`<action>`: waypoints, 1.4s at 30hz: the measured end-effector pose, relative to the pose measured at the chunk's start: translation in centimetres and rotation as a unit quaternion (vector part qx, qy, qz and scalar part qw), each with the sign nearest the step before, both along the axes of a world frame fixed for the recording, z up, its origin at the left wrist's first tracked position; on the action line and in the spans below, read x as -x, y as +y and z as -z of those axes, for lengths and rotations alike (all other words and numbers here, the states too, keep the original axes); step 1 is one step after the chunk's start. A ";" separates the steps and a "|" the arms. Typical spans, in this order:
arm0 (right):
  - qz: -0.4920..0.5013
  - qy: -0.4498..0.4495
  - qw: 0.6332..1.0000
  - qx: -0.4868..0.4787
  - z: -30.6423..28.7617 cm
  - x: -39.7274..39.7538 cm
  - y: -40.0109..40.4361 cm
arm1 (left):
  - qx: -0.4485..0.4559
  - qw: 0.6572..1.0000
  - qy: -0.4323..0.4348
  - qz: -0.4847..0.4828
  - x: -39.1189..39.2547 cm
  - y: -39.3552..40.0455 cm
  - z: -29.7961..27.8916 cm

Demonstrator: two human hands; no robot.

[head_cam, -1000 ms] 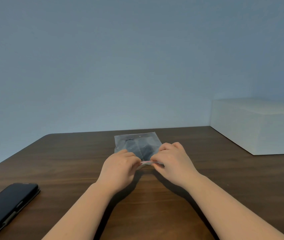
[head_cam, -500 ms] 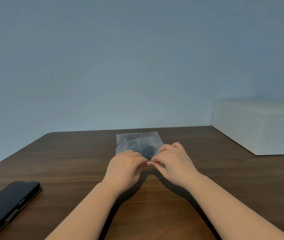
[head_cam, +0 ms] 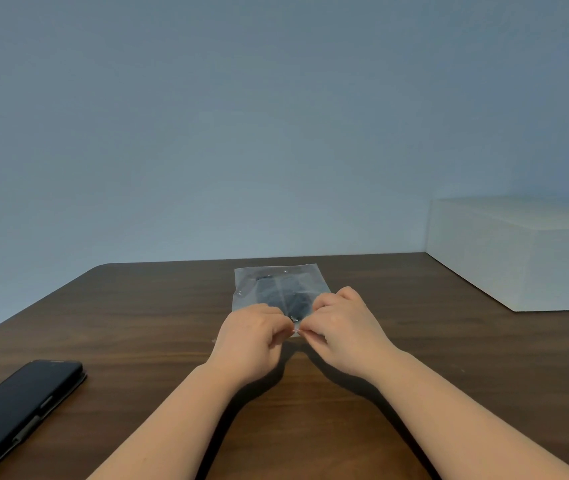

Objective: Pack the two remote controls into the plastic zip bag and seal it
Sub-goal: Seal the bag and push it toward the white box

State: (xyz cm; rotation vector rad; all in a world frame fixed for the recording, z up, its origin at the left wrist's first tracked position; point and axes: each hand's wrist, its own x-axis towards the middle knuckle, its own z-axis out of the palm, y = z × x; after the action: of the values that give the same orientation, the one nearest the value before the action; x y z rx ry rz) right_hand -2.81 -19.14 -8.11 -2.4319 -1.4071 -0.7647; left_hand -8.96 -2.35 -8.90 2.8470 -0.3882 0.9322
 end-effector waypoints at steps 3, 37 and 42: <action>0.003 -0.018 1.000 0.019 -0.1 -0.2 -0.3 | 0.022 1.000 0.011 -0.007 0.2 0.3 0.0; 0.001 0.115 0.993 0.024 -0.1 -1.7 -3.4 | 0.083 0.991 0.108 -0.003 0.8 1.9 0.0; -0.001 0.149 0.983 0.108 -0.2 -0.7 -4.6 | 0.029 0.986 0.165 0.020 1.7 1.1 -0.3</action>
State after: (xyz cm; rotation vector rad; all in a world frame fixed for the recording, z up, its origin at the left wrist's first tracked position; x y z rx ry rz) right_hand -2.10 -23.72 -7.89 -2.5695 -1.4339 -0.2393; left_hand -10.63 -1.29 -8.63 2.8557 -0.3697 0.4433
